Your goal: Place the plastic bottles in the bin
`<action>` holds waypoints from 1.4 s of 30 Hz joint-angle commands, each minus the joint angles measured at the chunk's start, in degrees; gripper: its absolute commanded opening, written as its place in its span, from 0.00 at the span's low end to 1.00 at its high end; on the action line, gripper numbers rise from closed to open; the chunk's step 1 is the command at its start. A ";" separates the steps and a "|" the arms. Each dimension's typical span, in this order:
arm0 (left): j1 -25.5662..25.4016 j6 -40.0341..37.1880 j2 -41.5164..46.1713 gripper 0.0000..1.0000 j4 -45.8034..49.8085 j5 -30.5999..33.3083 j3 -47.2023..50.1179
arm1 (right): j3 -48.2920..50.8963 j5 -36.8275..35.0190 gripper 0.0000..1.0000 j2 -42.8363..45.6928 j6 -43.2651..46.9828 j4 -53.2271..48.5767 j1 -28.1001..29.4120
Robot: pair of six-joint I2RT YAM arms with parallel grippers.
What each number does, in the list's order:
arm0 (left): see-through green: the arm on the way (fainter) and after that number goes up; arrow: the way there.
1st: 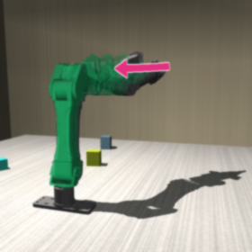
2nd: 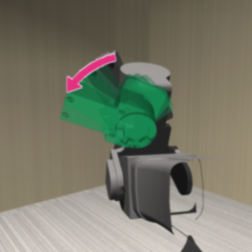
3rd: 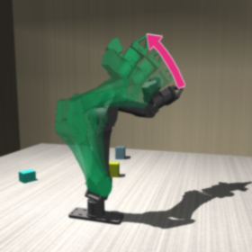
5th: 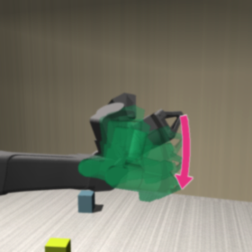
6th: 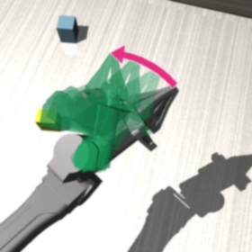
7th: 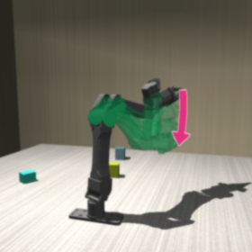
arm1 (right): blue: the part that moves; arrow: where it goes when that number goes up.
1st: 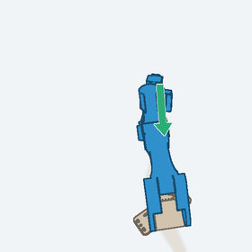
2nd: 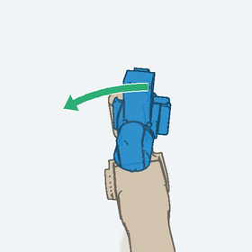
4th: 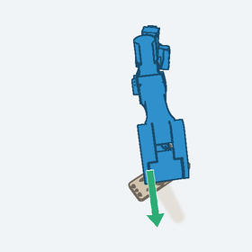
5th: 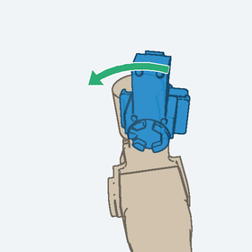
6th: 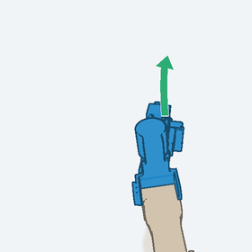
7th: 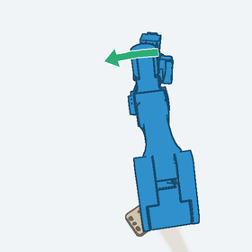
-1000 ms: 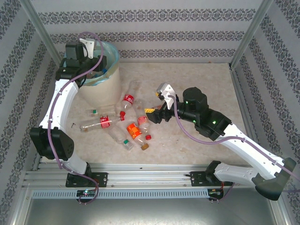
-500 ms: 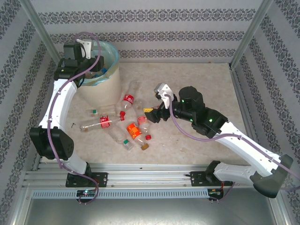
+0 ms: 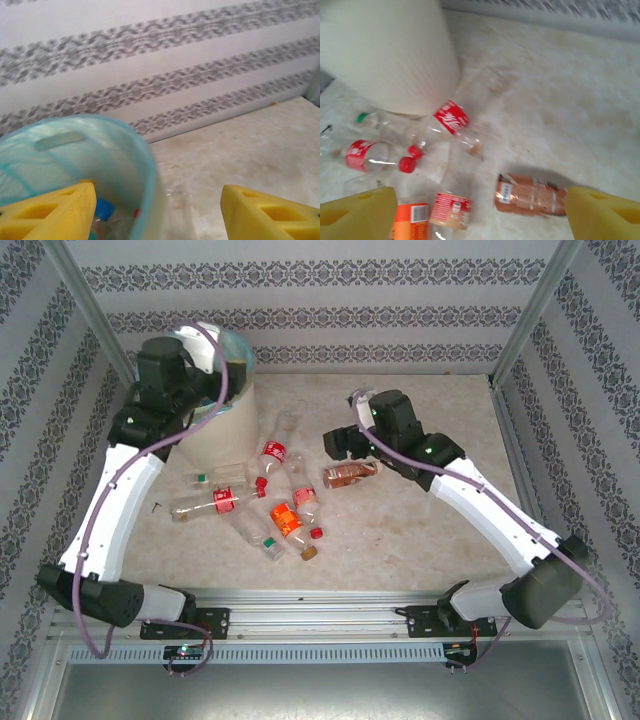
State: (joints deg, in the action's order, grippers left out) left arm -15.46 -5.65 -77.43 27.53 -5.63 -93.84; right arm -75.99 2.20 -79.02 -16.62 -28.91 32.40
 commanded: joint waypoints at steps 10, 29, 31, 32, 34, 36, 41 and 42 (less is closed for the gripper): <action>-17.07 -16.12 5.91 0.73 -2.88 -2.13 14.77 | 4.88 -10.76 0.87 -6.18 -32.14 -3.28 -7.43; -20.04 -23.55 12.12 0.79 -6.46 -8.81 27.86 | -6.41 -10.26 0.87 -24.73 -45.98 -9.92 -7.13; -20.04 -23.55 12.75 0.80 -7.07 -8.72 28.50 | -6.81 -9.96 0.85 -26.26 -47.22 -10.39 -7.09; -20.05 -23.47 13.16 0.80 -7.47 -8.81 28.82 | -6.65 -9.65 0.84 -26.99 -47.98 -10.17 -7.07; -20.07 -23.02 13.59 0.80 -8.33 -9.00 29.32 | -6.31 -9.17 0.83 -28.40 -49.25 -9.81 -7.09; -20.18 -22.82 13.64 0.81 -8.41 -9.49 29.42 | -5.85 -8.44 0.82 -29.68 -50.12 -9.03 -7.09; -20.40 -22.74 13.70 0.81 -7.84 -9.47 29.11 | -5.58 -7.20 0.78 -31.78 -50.61 -7.15 -7.07; -20.51 -22.82 13.77 0.81 -7.71 -9.34 29.15 | -5.49 -7.12 0.78 -31.98 -50.62 -6.88 -7.09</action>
State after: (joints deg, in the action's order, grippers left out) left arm -35.00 -27.49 -64.79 21.56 -13.96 -64.73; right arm -81.67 -5.69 -110.32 -65.91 -36.60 24.99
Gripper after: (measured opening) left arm 0.807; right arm 0.783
